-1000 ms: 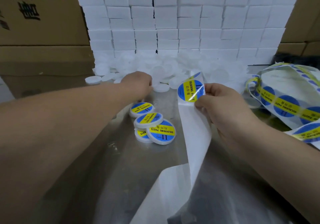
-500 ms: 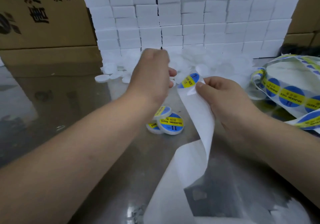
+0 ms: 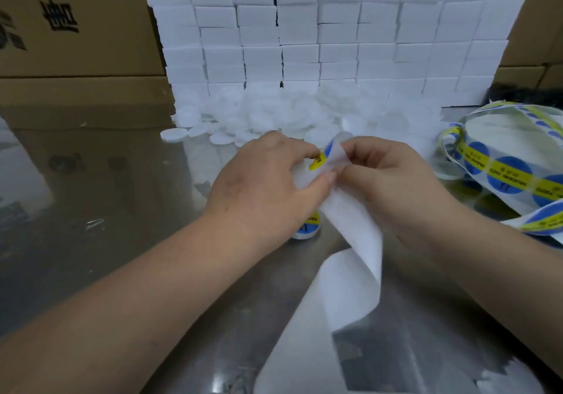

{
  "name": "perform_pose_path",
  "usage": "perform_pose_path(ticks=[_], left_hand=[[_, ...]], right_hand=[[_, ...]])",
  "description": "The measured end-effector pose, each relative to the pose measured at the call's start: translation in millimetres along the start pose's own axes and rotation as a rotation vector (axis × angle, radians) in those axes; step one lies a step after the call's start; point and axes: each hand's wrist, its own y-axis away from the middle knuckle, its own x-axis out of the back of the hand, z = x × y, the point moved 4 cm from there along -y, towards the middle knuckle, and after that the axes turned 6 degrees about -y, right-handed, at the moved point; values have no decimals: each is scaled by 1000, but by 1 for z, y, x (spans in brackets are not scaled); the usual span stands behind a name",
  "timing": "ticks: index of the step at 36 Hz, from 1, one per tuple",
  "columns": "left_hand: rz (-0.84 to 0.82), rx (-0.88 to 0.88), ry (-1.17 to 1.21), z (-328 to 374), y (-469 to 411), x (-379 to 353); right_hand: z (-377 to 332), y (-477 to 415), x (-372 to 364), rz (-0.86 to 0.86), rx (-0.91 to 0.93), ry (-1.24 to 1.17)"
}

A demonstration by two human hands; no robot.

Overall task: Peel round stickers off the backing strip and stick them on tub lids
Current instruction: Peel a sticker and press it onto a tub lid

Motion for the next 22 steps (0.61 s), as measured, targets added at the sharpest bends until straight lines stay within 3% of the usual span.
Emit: perform_pose_path(ticks=[9,15,22], left_hand=[[32,12,32,-6,1,4],[12,212,329,-16,0,-2],[70,327,507,-25,-1,-6]], right_hand=[[2,0,-4,-50,-31,45],[1,0,-2,-27,-34,119],[5,-1,5,59,-94,182]])
